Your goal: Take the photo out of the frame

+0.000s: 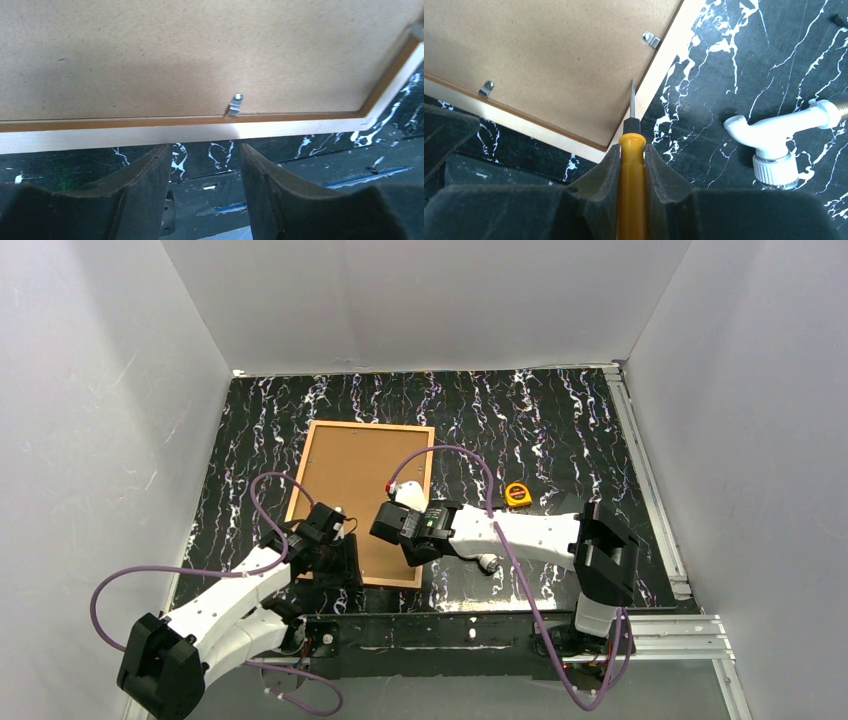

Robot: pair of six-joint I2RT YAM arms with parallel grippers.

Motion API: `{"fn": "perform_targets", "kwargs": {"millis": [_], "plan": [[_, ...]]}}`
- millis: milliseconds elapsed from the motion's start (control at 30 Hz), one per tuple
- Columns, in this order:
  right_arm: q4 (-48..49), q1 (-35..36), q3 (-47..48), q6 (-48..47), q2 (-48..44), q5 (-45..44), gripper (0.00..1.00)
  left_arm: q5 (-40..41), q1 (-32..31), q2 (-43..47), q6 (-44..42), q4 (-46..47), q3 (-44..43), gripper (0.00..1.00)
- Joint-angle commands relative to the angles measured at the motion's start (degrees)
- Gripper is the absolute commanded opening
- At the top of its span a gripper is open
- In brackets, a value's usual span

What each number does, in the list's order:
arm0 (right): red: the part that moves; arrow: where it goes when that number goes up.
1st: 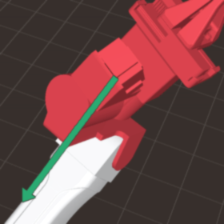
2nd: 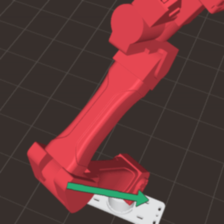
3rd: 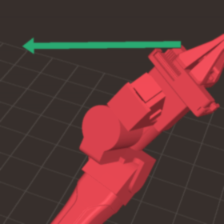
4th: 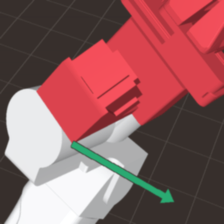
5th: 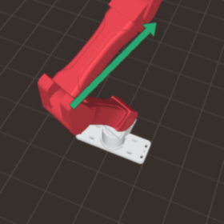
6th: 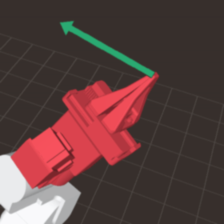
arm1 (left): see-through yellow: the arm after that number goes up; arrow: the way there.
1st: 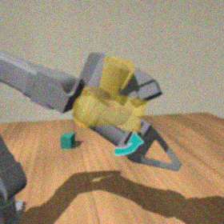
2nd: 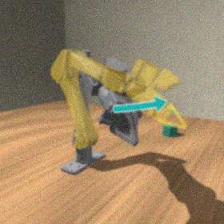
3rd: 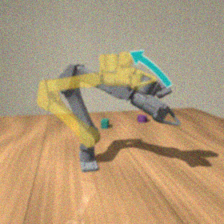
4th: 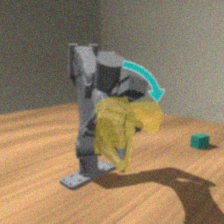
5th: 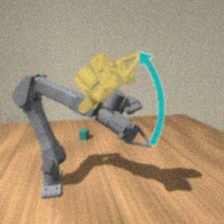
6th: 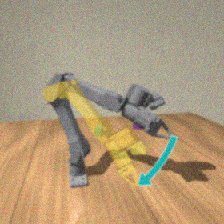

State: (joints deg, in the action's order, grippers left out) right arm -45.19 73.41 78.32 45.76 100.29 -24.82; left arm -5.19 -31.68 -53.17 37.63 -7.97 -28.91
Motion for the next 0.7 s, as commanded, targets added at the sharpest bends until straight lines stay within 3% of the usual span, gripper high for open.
{"fn": "perform_targets", "kwargs": {"millis": [0,667], "plan": [[-0.5,-0.1,1.2,1.2,0.9,-5.6,0.01,2.6,0.2,-1.0,0.1,-6.0,2.0,0.51],[3.1,-1.3,2.0,-2.1,3.7,-13.2,0.01,3.1,0.2,-1.1,0.7,-7.1,2.9,0.51]]}}
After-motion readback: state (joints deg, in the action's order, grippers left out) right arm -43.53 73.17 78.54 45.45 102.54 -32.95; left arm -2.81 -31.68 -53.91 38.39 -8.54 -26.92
